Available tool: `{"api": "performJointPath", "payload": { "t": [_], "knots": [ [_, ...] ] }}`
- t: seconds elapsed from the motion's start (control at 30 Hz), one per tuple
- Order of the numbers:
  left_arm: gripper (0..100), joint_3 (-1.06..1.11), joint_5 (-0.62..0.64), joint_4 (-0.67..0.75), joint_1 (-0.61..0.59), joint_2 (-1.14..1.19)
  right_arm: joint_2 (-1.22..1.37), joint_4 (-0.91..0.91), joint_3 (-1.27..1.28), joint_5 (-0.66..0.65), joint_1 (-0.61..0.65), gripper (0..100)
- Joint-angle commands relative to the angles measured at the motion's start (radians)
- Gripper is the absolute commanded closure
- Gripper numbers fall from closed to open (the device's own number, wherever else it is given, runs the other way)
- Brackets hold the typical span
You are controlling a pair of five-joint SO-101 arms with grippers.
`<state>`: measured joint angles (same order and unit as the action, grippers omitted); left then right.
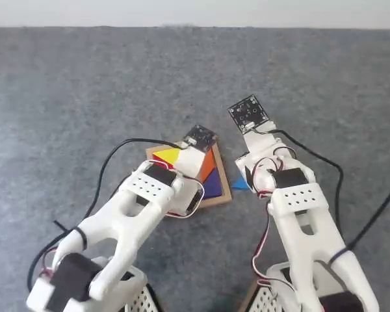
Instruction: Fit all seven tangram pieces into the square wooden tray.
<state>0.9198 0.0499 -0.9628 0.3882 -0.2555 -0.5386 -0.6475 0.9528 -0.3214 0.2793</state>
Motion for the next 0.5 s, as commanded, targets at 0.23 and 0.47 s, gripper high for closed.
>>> {"api": "performJointPath", "payload": {
  "t": [0.23,0.47],
  "knots": [
    [98,0.01,0.123,0.195,0.005,-0.167,-0.005,0.07,-0.02,0.097,-0.09,98.4],
    [94,0.005,0.163,0.221,-0.018,-0.075,-0.005,0.074,-0.018,0.101,-0.097,98.3]
  ]
}}
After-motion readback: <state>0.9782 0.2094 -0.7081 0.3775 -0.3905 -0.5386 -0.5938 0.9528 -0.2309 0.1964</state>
